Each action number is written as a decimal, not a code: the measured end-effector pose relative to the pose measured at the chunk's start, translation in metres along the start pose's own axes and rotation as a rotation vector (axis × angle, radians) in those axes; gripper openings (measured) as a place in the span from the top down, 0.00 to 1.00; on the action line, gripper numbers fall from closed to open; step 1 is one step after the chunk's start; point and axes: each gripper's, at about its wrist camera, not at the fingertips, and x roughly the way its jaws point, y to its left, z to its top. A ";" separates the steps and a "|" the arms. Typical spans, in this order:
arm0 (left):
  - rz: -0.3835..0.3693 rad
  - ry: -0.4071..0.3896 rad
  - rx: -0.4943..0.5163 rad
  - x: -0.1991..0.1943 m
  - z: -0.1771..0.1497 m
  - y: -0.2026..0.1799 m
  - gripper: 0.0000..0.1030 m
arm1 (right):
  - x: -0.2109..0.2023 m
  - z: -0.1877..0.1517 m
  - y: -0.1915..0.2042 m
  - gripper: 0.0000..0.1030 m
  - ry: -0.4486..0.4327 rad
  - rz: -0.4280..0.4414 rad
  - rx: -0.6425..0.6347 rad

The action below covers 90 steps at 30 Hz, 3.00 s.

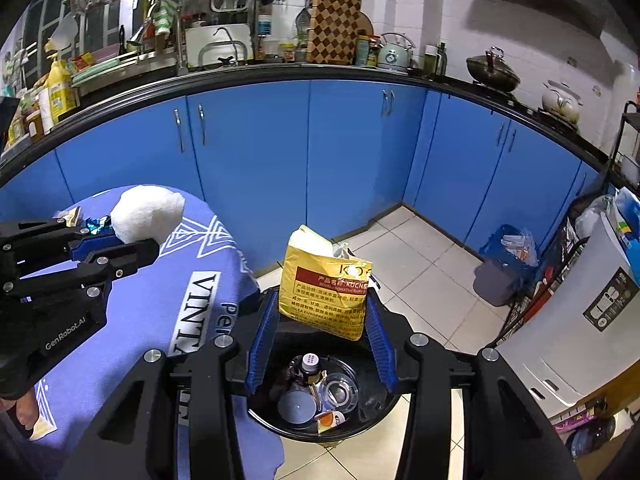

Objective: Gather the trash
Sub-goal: 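Carry the white cloth and yellow packet over the black bin, then open the right tool to drop the yellow packet while the left tool releases the cloth, then return both tools over the table, then grasp the cream snack bag with the left tool while the right tool grasps the blue wrapper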

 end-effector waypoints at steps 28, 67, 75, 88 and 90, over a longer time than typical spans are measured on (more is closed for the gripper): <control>-0.027 0.003 0.080 0.027 0.029 -0.044 0.87 | 0.018 -0.002 -0.039 0.23 0.030 -0.087 0.068; 0.094 -0.028 -0.109 0.006 0.003 0.050 0.04 | 0.022 0.005 0.021 0.23 0.035 0.010 0.014; 0.253 0.035 -0.242 -0.007 -0.048 0.155 0.04 | 0.052 0.022 0.114 0.23 0.076 0.135 -0.069; 0.325 0.136 -0.396 0.012 -0.120 0.308 0.04 | 0.119 0.045 0.246 0.23 0.155 0.265 -0.164; 0.314 0.138 -0.394 0.018 -0.123 0.318 0.04 | 0.128 0.048 0.260 0.23 0.161 0.276 -0.182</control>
